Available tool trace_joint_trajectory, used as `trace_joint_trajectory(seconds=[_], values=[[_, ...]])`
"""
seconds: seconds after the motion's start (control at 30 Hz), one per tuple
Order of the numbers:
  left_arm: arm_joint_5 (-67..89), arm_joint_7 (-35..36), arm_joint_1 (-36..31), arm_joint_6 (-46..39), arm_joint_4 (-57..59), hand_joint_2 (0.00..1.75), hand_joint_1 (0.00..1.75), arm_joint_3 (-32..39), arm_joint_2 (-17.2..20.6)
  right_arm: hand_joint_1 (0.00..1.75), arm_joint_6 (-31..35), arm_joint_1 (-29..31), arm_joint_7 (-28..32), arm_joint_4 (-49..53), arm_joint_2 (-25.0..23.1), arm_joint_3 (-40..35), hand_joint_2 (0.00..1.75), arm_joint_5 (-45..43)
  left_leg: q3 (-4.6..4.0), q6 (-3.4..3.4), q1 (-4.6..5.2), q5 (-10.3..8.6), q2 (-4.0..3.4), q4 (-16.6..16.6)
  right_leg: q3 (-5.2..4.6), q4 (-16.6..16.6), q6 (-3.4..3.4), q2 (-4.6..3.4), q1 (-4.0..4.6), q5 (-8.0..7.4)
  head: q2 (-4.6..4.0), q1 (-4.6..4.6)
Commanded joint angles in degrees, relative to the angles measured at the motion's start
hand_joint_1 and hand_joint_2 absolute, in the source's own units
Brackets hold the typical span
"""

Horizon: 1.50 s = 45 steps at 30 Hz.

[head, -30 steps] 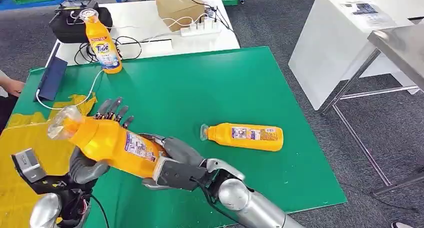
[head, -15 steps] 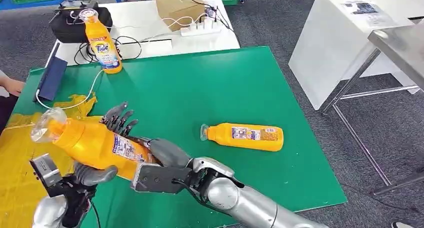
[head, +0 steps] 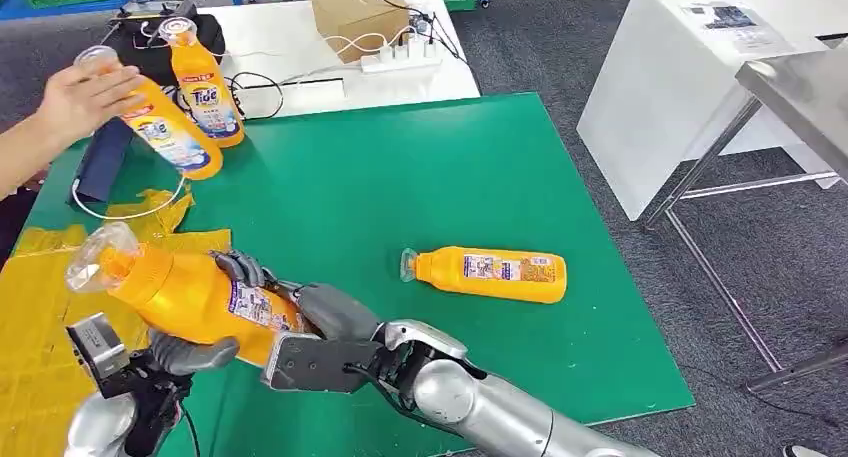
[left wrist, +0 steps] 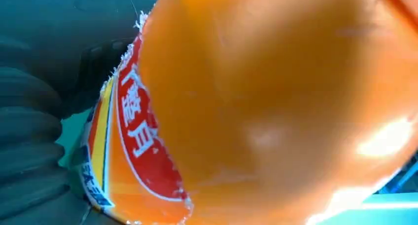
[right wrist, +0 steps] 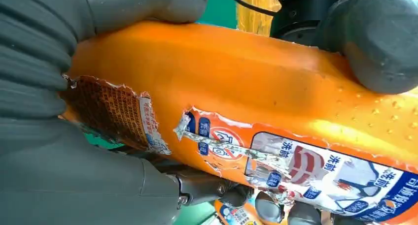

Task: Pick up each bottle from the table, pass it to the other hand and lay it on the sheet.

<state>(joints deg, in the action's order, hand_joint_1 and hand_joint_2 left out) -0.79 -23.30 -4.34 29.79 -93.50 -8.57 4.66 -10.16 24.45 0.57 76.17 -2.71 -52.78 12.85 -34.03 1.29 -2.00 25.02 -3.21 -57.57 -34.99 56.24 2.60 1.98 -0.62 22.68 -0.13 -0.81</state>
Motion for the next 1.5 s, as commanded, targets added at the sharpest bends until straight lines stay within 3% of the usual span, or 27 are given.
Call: trace_joint_trajectory(seconds=[0.03,0.23,0.27,0.3,0.4,0.5,0.6,0.83,1.3,1.5], values=[[9.49,-0.77,-1.28,-7.45,1.70,1.75,1.75,-1.02,1.43,1.71,3.64,1.17,0.02,-1.66,2.81,-1.71,1.75,3.74,0.15,-0.12,0.04,0.02,0.22,0.07,0.15,-0.03,-0.05,-0.03,-0.05,0.05,0.00,0.00],[9.65,-0.74,-1.30,-7.03,1.50,1.75,1.75,-0.47,1.11,1.71,2.52,1.16,0.68,-1.69,2.70,-0.39,1.75,4.23,0.22,-0.20,0.06,0.07,0.29,0.03,0.21,0.01,-0.08,-0.12,-0.07,0.08,0.00,-0.02],[12.27,-0.72,-1.22,-9.15,1.21,1.75,1.75,-0.49,1.29,0.59,3.40,0.90,-0.05,-1.59,2.64,-0.11,1.75,5.34,0.13,-0.12,0.04,0.04,0.16,0.04,0.11,0.00,-0.07,-0.12,-0.04,0.04,0.00,0.00],[13.15,-0.66,-1.17,-9.88,1.32,1.75,1.75,-0.34,1.48,0.00,3.94,0.59,-0.30,-1.39,3.00,0.49,1.75,5.86,0.21,-0.16,0.08,0.05,0.26,0.06,0.18,0.03,-0.09,-0.11,-0.09,0.08,0.00,-0.02],[31.37,-0.30,-0.66,-25.42,0.80,1.75,1.75,2.56,2.60,0.00,6.36,-0.65,-1.81,1.35,6.68,5.92,1.75,9.52,0.15,-0.14,0.05,0.02,0.29,0.05,0.15,0.00,-0.07,-0.02,-0.06,0.06,0.00,0.00],[67.46,6.34,0.15,-46.13,3.70,1.75,1.75,3.45,6.61,0.00,4.77,-2.32,-1.73,4.91,11.29,12.81,1.75,12.33,0.21,-0.24,0.07,0.04,0.46,0.04,0.25,-0.02,-0.07,0.01,-0.08,0.08,0.00,-0.02],[72.01,7.88,0.39,-48.38,6.51,1.75,1.75,3.96,7.27,0.00,2.84,-2.63,-1.89,6.17,12.52,14.47,1.75,12.86,0.25,-0.20,0.09,0.03,0.35,0.09,0.25,-0.03,-0.06,-0.05,-0.11,0.06,0.00,0.00],[84.79,15.12,-2.77,-50.79,27.88,1.75,1.75,4.72,14.22,0.00,-1.17,0.41,-3.95,5.33,19.10,18.16,1.75,9.77,0.27,-0.16,0.14,0.00,0.28,0.13,0.23,-0.05,-0.05,-0.04,-0.14,0.02,0.00,0.00],[84.79,15.08,-3.23,-50.55,28.08,1.75,1.75,4.48,14.28,0.00,-1.22,0.15,-4.09,5.27,19.03,18.25,1.75,9.65,0.14,-0.17,0.10,0.03,0.32,0.03,0.13,0.02,-0.05,0.00,-0.10,0.05,0.00,-0.02],[85.94,17.21,-7.49,-44.08,37.17,1.75,1.75,1.80,17.46,0.00,-2.72,0.43,-5.82,2.33,22.39,19.00,1.75,9.21,0.08,-0.13,0.08,0.00,0.33,0.02,0.10,0.01,-0.05,0.07,-0.07,0.03,0.00,-0.02]])
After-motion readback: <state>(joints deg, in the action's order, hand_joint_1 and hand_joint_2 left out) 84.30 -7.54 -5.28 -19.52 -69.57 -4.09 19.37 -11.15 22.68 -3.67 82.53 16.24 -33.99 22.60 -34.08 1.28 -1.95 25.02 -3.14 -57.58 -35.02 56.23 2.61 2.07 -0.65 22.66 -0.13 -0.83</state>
